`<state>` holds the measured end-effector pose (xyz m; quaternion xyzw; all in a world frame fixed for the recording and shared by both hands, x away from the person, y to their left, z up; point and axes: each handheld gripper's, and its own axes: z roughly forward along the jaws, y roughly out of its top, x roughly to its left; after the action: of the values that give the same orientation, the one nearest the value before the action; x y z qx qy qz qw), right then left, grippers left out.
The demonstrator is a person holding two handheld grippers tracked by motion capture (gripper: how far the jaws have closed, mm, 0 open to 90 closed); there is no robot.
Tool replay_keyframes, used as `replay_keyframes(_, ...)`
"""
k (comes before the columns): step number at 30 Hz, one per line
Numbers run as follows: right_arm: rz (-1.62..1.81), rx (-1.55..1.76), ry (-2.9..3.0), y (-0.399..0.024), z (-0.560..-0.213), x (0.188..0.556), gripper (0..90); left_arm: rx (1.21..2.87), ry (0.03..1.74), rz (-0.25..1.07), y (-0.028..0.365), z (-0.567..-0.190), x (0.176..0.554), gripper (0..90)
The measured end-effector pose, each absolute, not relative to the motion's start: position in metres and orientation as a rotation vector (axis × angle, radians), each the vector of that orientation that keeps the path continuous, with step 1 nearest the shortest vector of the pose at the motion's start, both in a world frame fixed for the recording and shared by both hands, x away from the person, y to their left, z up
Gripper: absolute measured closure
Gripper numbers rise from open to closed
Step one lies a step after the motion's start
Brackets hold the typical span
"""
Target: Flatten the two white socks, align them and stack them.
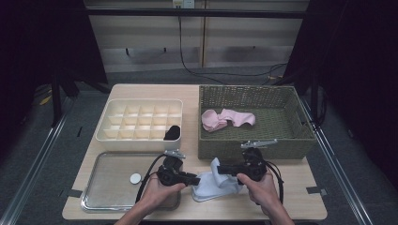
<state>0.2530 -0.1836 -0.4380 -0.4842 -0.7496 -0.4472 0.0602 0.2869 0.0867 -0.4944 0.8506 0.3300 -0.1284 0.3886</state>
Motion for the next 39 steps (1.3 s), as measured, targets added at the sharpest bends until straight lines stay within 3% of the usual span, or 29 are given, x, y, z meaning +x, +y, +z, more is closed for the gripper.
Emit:
replay_keyframes(3,-1.349,-1.447,-2.275,-0.178,-0.439,0.254,80.5,2.193,0.838,-0.316,0.083,-0.499,0.286,84.4)
replay_keyframes(11,-1.361,-1.393,-2.304,-0.16,-0.432,0.258,80.3,2.155,0.856,-0.333,0.075,-0.502,0.294,85.5)
replay_keyframes(20,-1.229,-1.413,-2.345,-0.15,-0.457,0.262,77.1,2.095,0.866,-0.333,0.089,-0.49,0.293,69.3)
replay_keyframes(24,-1.241,-1.415,-2.319,-0.15,-0.46,0.262,65.7,2.077,0.86,-0.34,0.097,-0.485,0.294,67.2)
replay_keyframes(29,-1.247,-1.406,-2.31,-0.154,-0.457,0.262,59.0,2.043,0.879,-0.334,0.108,-0.481,0.296,66.6)
replay_keyframes(36,-1.253,-1.414,-2.312,-0.162,-0.456,0.257,59.0,2.015,0.888,-0.334,0.115,-0.477,0.297,62.8)
replay_keyframes(39,-1.238,-1.449,-2.318,-0.172,-0.457,0.255,66.2,1.996,0.886,-0.33,0.114,-0.473,0.297,60.1)
